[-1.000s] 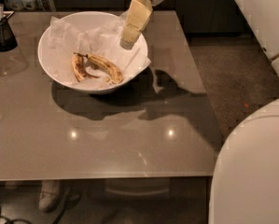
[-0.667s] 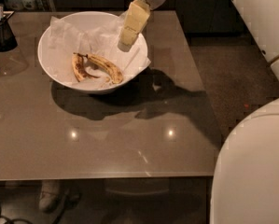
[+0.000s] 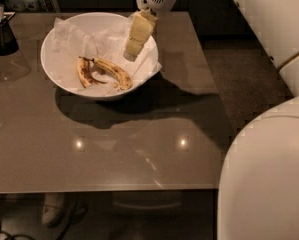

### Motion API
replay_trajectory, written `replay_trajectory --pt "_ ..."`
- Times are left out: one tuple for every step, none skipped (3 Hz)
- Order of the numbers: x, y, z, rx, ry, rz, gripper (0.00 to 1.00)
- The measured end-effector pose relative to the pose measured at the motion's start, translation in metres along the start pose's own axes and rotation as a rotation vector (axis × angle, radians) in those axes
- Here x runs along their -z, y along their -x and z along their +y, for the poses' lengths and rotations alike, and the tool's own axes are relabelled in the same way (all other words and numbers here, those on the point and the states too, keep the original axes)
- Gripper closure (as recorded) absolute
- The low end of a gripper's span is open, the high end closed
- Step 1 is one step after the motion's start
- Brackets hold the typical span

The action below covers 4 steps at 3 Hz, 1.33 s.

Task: Pick banana from white bowl

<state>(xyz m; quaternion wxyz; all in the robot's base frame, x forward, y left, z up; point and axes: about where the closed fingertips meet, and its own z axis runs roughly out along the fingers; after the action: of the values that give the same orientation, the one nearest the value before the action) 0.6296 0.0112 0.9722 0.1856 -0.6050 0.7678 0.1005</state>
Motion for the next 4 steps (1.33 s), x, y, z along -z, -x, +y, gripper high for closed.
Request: replay_trajectory --pt "-0.011 0.002 -0.006 -0.007 0.008 0.031 0.2" --pt "-0.023 0.004 -0.021 -0.028 0.003 0.072 0.24" --pt "-0.041 0.008 -0.034 -0.04 0.012 0.105 0.37" --pt "-0.061 0.018 -0.034 -0.013 0.025 0.147 0.46"
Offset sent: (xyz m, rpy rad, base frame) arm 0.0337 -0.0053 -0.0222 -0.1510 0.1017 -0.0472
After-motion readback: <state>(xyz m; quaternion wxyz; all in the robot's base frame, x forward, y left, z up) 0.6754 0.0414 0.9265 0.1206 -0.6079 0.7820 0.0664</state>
